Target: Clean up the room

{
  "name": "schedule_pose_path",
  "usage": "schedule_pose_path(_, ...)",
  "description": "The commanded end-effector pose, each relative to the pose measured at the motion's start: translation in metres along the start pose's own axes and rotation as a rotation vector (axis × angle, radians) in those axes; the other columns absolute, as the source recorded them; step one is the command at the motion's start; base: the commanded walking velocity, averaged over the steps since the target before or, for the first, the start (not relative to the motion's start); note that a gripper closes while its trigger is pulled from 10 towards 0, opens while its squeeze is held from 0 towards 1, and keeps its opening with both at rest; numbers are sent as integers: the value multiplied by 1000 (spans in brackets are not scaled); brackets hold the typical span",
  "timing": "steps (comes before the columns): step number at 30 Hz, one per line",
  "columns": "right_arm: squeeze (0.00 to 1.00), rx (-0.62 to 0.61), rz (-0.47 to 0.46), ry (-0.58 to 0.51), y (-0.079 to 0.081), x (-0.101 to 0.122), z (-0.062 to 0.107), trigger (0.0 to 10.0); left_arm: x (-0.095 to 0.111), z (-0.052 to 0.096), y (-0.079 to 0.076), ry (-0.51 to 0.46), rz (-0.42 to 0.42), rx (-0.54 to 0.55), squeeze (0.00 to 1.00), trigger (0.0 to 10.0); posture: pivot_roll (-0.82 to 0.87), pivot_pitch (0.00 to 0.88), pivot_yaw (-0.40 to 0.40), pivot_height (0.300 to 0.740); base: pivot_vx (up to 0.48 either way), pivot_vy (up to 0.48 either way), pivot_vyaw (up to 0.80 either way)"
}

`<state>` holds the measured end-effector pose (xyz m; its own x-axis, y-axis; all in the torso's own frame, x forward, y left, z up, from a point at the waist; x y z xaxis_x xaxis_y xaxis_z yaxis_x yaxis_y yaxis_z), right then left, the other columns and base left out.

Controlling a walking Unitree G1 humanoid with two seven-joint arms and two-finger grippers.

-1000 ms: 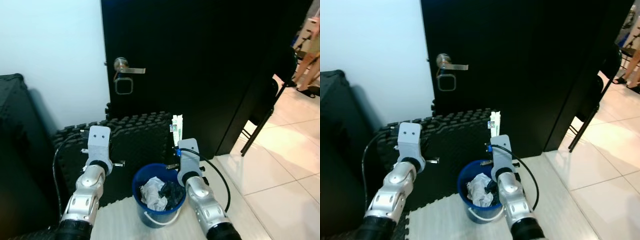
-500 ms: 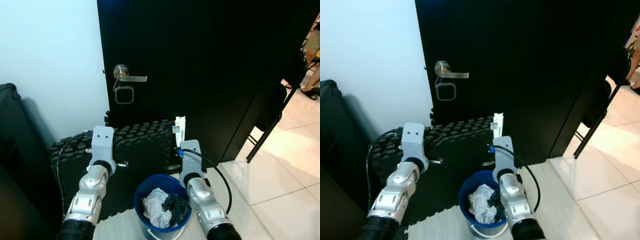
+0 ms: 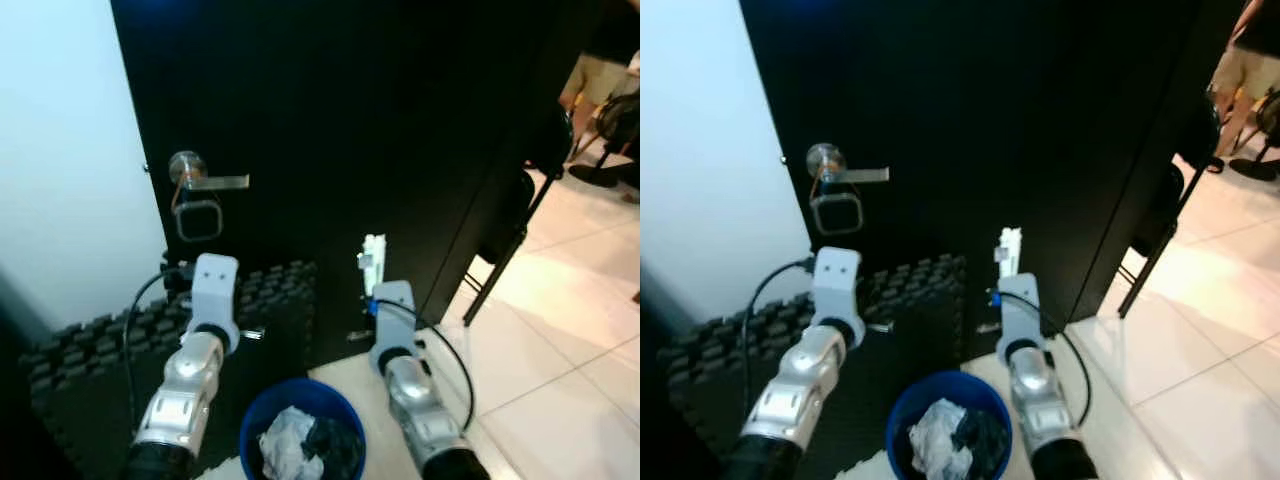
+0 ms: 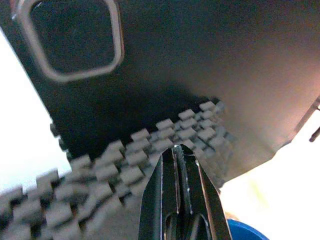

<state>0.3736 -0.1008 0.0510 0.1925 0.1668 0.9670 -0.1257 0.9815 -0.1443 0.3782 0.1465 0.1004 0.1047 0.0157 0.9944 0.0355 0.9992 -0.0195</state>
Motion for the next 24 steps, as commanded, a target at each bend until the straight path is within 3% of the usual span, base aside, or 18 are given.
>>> schedule_pose_path(1,0,-26,12,6,-11,-4,1,10000,-5,1,-5,14,5,-16,0,10000,44,0,-57,740,330,0,0)
schedule_pose_path(5,0,-27,13,6,-11,-4,1,10000,-5,1,-7,17,8,-25,0,10000,44,0,-57,740,294,0,0)
schedule_pose_path(20,0,-29,34,41,-14,-12,3,10000,-8,3,-10,16,-13,-37,0,10000,37,0,-64,740,0,0,0)
schedule_pose_path(24,0,6,74,92,-12,-22,3,10000,-11,3,-12,25,-21,-44,0,10000,32,0,-65,740,0,0,0)
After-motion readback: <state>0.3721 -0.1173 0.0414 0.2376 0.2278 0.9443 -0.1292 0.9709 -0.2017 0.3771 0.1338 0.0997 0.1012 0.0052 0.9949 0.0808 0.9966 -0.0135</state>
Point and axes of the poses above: a point about 5 cm out from each wrist's last joint towards the gripper, its own z axis pointing back from the gripper into the wrist, its own x axis along the axis of the wrist's last joint, y = z × x, the point moved 6 cm from there along -z, pointing out of the wrist towards the gripper, and after that the axes turned 4 degrees about z, right-handed, at the moved point
